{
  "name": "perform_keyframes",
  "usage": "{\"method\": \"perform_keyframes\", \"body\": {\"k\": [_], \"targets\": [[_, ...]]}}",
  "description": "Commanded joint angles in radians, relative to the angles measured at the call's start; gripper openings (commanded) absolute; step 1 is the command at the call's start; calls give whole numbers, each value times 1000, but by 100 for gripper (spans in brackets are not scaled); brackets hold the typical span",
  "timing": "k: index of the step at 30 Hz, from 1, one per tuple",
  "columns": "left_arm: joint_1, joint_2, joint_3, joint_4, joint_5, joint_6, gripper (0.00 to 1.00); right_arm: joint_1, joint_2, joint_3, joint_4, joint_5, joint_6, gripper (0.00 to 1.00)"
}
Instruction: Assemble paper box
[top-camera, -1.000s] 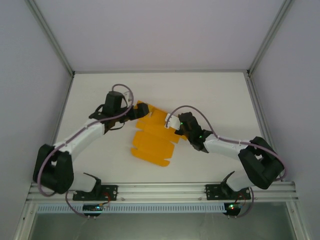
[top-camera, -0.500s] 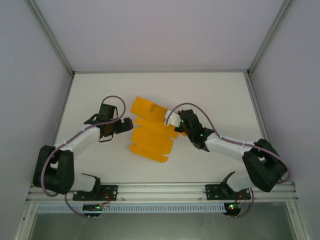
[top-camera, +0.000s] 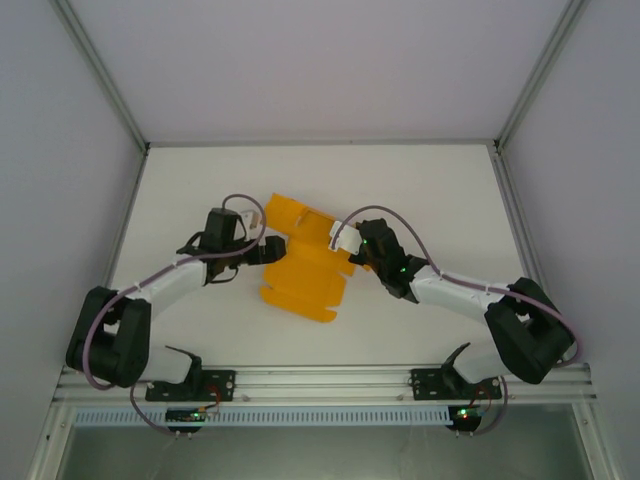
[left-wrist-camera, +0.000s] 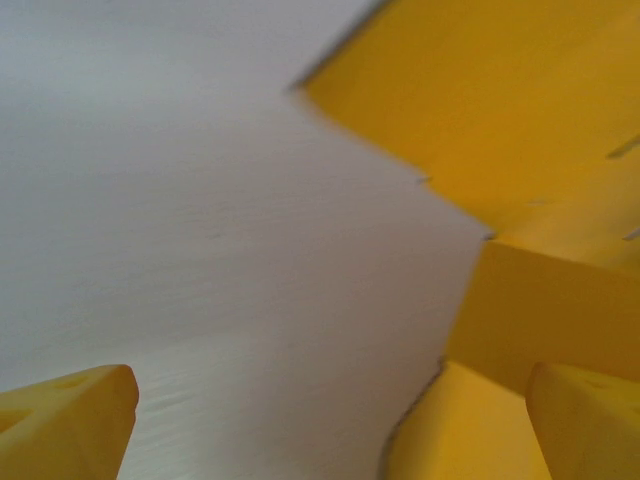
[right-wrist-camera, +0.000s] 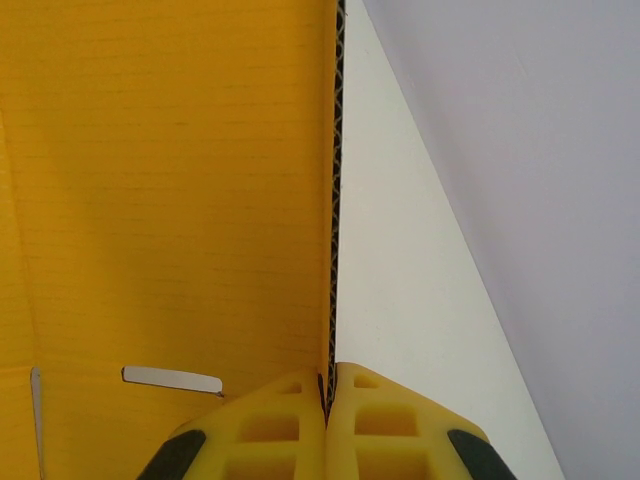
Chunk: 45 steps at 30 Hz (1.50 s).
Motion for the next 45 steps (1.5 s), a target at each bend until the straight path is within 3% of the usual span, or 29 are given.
{"method": "perform_keyframes", "body": {"k": [1, 3, 10, 18, 22, 29, 33, 35, 37, 41, 43, 45], "targets": [[-17, 43, -2, 112, 89, 16, 95, 8, -2, 29, -12, -17, 20, 0], [-19, 68, 9, 124, 104, 16, 90, 8, -2, 30, -14, -21, 22, 0], [-27, 141, 23, 198, 170, -5, 60, 10, -8, 27, -25, -46, 30, 0], [-40, 183, -10, 380, 220, -49, 54, 3, -24, 9, -43, -127, 41, 0], [-43, 200, -1, 372, 227, -49, 36, -2, -44, 14, -56, -141, 49, 0], [-47, 178, -14, 352, 216, -28, 20, -11, -58, 12, -64, -141, 58, 0], [-50, 159, -18, 320, 183, -13, 3, -11, -60, 22, -73, -139, 58, 0], [-51, 151, -18, 306, 173, -5, 0, -11, -60, 30, -82, -139, 58, 0], [-50, 142, -17, 294, 163, 1, 0, -11, -60, 36, -91, -137, 57, 0], [-51, 119, -13, 272, 156, 8, 23, -12, -55, 49, -102, -119, 37, 0], [-50, 95, -8, 241, 142, 20, 45, -11, -51, 65, -119, -94, 1, 0], [-51, 54, -4, 199, 113, 44, 76, -10, -41, 88, -142, -63, -51, 0]]}}
